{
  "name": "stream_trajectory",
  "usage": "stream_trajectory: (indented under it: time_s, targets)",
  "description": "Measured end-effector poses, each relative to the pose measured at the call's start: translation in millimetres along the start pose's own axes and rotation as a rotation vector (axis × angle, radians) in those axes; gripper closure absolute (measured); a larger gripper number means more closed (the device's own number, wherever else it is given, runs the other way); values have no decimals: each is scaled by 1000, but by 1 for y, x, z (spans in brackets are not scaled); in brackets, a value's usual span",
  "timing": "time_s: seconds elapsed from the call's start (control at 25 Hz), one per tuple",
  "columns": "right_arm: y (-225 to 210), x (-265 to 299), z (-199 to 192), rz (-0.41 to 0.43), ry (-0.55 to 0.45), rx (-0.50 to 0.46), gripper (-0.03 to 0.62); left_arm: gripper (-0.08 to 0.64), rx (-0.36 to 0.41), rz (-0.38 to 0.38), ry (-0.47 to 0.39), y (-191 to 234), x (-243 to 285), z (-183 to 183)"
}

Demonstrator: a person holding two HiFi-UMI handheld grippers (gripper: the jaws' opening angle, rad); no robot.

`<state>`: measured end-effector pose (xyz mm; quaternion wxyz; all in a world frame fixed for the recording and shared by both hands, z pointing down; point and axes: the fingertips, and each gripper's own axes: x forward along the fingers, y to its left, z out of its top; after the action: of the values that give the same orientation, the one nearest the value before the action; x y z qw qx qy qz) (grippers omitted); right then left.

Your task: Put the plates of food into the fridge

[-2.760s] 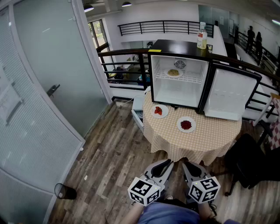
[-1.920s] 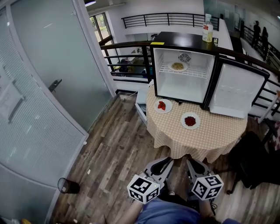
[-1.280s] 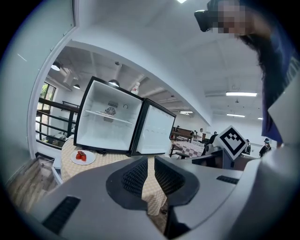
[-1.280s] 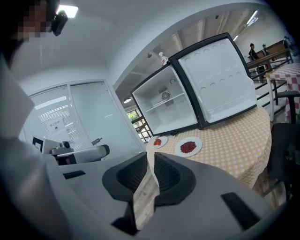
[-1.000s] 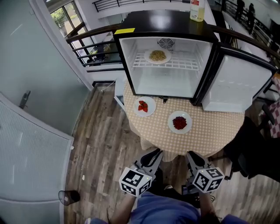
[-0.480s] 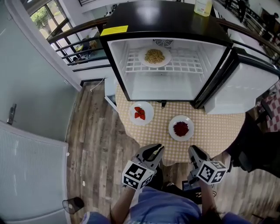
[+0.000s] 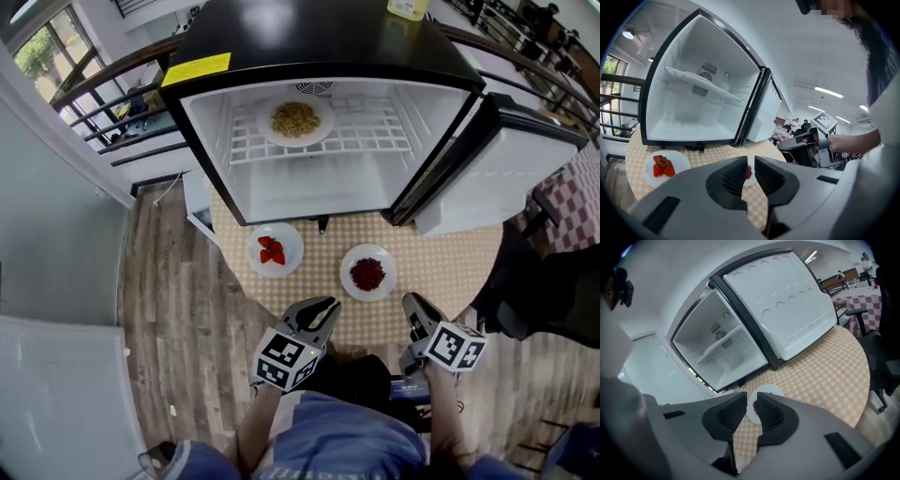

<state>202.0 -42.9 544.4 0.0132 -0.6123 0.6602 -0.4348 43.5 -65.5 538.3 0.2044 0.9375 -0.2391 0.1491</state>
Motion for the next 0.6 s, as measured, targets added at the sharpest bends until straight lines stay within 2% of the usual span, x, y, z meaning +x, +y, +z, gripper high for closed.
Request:
stream_trajectory:
  time_s: [0.2,0.36,0.6]
  targets:
    - [-25,11,4,-36,51,-33,528,518,-28,-27,63,1,20,-19]
    - [-48,34,-1,-45,125,-58,491,518,-52,-25,78,-1,26,-26]
    - [-81,72,-8,-80,193,-68,488,518,-68,-34,106,-14,36,-35]
